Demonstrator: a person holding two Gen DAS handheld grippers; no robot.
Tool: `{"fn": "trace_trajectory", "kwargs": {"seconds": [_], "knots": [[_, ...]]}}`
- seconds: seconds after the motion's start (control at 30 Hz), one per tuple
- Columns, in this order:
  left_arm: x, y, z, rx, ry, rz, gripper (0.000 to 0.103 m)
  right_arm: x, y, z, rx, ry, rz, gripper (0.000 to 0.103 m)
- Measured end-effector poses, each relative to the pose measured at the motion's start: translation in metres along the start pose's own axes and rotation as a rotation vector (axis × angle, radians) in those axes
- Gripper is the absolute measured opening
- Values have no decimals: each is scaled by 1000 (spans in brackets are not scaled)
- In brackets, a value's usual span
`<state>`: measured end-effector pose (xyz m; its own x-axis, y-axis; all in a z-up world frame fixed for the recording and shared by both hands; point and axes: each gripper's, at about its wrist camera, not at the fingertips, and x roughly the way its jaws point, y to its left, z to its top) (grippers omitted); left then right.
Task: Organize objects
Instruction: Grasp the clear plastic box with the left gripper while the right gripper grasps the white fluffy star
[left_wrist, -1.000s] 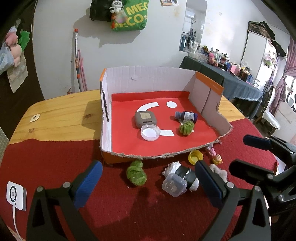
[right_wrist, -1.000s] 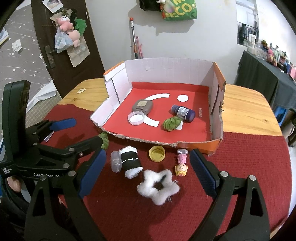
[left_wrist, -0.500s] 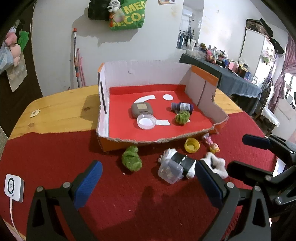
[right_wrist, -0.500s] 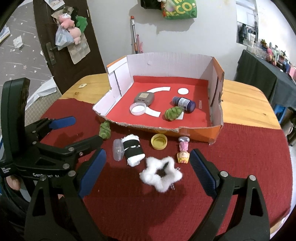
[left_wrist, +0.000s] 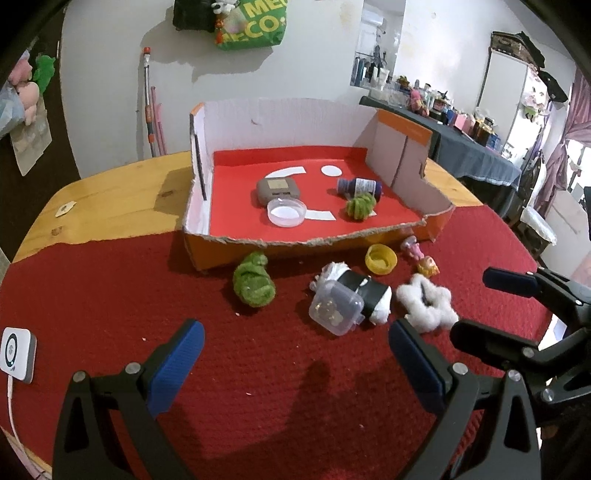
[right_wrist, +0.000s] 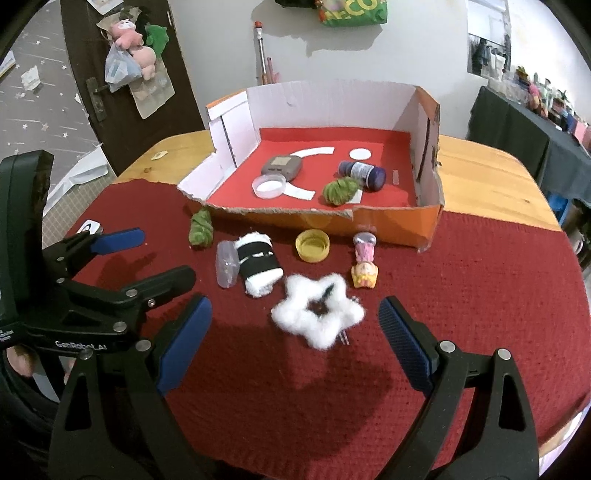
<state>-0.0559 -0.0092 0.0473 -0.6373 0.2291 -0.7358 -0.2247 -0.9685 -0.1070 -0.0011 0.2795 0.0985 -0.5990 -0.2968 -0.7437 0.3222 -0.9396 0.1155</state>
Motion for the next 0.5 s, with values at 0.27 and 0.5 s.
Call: {"fn": "trace_trajectory", "kwargs": {"seconds": [0.27,0.5], "knots": [[10,-3,-7,9,21,-9,101,10,-4,-8,-6,21,-28,92],[23,-6,-9,19,49,-28,95,23,-9,-13,-7,45,-47,86]]}}
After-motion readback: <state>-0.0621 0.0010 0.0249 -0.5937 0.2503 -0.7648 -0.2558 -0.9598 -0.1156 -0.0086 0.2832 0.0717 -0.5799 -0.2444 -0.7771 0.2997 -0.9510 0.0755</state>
